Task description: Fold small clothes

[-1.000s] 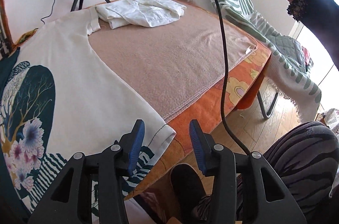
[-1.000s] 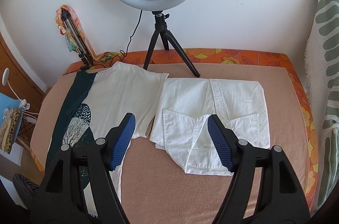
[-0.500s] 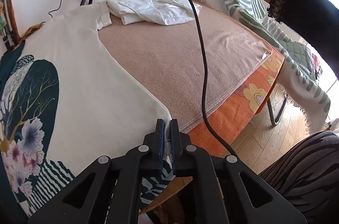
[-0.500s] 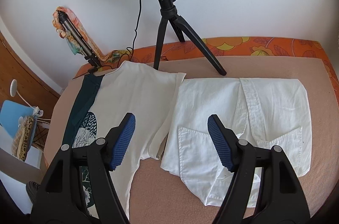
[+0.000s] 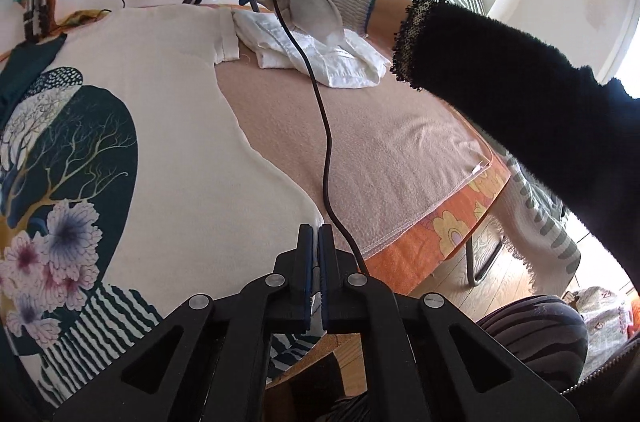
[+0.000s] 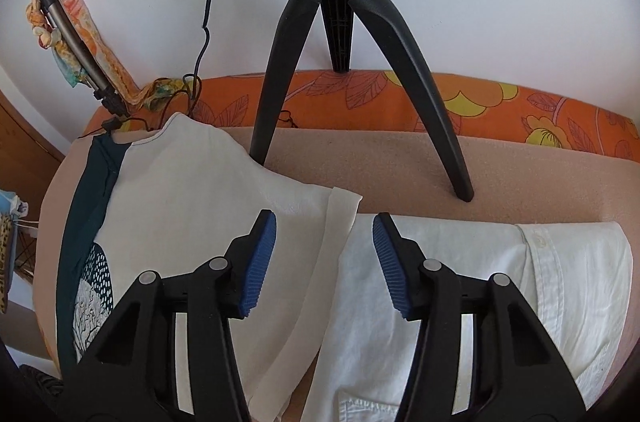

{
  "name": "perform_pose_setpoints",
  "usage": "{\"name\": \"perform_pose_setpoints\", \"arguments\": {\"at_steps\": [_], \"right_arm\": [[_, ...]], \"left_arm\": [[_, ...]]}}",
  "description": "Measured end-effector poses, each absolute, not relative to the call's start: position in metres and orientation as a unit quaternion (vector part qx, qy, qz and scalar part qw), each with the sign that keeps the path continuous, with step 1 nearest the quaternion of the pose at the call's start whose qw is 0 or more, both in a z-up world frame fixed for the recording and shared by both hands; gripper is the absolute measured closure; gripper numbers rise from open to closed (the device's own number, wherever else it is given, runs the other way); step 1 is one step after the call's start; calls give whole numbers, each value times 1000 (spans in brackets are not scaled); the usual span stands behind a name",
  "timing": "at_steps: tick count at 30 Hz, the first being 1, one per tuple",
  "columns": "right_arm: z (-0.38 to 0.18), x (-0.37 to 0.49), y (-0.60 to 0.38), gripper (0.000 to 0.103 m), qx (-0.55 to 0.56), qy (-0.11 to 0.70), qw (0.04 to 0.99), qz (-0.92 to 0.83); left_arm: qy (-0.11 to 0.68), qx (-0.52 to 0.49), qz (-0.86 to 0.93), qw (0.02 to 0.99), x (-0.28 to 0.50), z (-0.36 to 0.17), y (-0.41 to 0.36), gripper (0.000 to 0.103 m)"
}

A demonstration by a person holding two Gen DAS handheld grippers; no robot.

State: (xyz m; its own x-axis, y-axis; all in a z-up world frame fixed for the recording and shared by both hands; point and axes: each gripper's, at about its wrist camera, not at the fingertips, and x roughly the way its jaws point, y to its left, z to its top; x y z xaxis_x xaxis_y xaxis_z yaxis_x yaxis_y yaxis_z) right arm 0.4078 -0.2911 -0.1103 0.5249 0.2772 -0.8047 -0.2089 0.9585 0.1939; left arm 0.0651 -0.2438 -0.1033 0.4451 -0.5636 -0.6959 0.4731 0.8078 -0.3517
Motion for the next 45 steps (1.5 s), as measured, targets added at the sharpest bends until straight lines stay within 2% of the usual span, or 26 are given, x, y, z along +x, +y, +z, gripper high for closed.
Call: {"name": "perform_pose_setpoints", "arguments": {"at_steps": [11,12,13,14,16,24,34,45], "right_arm": [[-134,431,-263,49,-6,487,864,129],[-132,432,-263,56,-6,486,864,129],[-131,433,-263,67,-5,488,863,128],[-131,435,-262,72,-3,492,862,124],[-131,436,-260,94,-6,498,859,118],[-108,422,-237,99,-32,476,873,96],[-58,418,-192,99,-47,461,883,73],[-54,422,-71,99,-137,460,875,69]], "left_arm": [[429,-75,-309,845,67,-103,-234,102],[428,-77,-308,846,67,-102,-233,102],[427,-80,-308,846,67,-102,-230,102],[426,-82,-308,847,67,-101,-229,102],[422,-85,-306,849,67,-101,-225,102],[414,-109,-303,851,65,-101,-202,102],[400,-145,-280,861,57,-99,-161,102],[398,-201,-239,863,55,-117,-101,102]]}}
